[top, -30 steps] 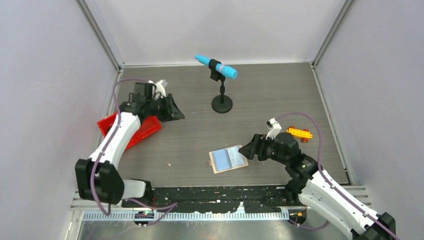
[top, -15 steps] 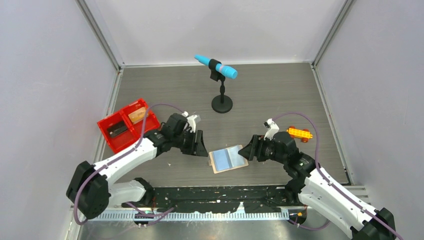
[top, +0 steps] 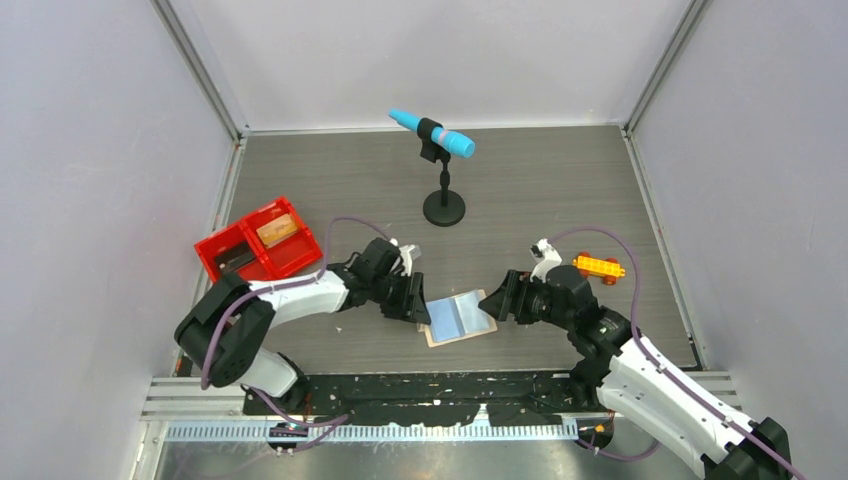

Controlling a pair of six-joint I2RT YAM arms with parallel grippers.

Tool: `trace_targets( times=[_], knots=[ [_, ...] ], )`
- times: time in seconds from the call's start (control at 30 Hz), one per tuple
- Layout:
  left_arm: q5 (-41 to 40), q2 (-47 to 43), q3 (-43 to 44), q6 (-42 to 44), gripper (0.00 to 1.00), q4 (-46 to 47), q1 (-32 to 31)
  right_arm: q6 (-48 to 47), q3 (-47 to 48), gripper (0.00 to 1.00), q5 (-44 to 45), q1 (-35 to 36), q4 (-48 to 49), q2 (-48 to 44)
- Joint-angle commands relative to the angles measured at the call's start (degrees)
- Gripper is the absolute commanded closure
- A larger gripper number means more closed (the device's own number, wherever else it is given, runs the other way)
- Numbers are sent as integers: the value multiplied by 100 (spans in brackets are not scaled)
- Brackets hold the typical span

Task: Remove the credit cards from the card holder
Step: Remove the credit card from the card holder.

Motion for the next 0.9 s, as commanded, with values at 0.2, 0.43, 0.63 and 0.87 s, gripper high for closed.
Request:
trace_targets(
  times=[0.2,0.43,0.63,0.87],
  knots=[
    [93,-291,-422,-161,83,632,-18,-66,103,27,-58,-5,381,448],
    [418,-591,-662,-409,100,1228,-19,-160,280,23,-94,52,443,637],
    [550,-909,-709,-391,100,1303,-18,-377,446,19,171,252,463,660],
    [636,-1102,-814,-514,100,1499,-25,-725,911,13,970,1227,408,1366]
  ],
)
